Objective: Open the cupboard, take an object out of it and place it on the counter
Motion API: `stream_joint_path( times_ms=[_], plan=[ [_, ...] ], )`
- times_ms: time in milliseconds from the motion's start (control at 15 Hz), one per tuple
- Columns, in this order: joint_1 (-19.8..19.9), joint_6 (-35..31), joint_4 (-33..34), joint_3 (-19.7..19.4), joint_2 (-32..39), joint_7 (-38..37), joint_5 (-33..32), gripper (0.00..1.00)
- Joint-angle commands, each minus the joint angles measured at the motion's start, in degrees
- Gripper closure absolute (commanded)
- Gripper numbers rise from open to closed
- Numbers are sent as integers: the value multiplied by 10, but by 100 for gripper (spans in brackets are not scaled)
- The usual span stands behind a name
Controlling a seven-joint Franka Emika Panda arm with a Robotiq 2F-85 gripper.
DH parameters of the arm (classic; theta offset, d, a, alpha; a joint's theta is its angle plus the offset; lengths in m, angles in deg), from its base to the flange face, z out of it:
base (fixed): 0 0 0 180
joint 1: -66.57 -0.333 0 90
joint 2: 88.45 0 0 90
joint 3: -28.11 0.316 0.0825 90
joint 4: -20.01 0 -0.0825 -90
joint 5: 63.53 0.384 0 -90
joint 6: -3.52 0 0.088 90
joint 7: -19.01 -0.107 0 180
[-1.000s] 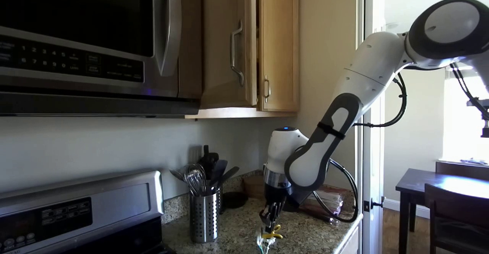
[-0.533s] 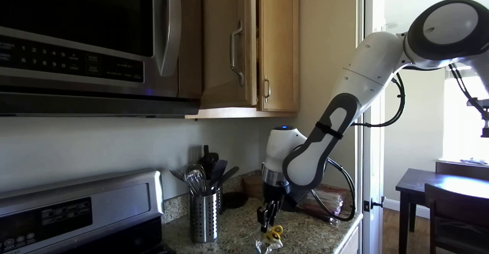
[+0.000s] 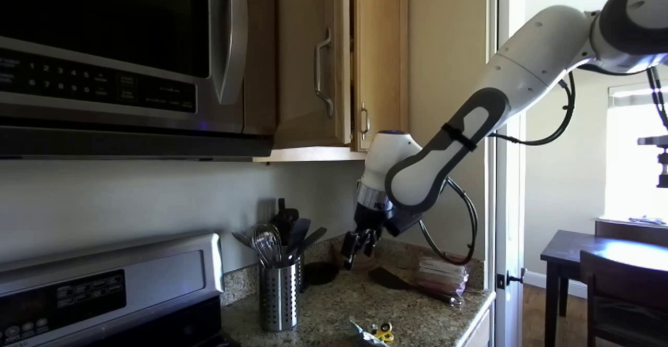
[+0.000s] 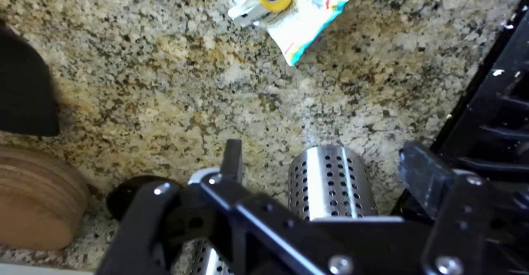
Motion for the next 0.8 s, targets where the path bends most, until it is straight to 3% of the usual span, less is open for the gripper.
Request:
stream_joint_path(
  times_ms=[0, 400, 467, 733],
  plan=[
    [13, 60, -15, 23, -87, 6, 8, 0],
    [24, 142, -4, 53, -173, 3, 34, 0],
    [26, 115, 4, 56, -142, 3, 25, 0],
    [28, 129, 4, 61, -163, 3, 29, 0]
  ],
)
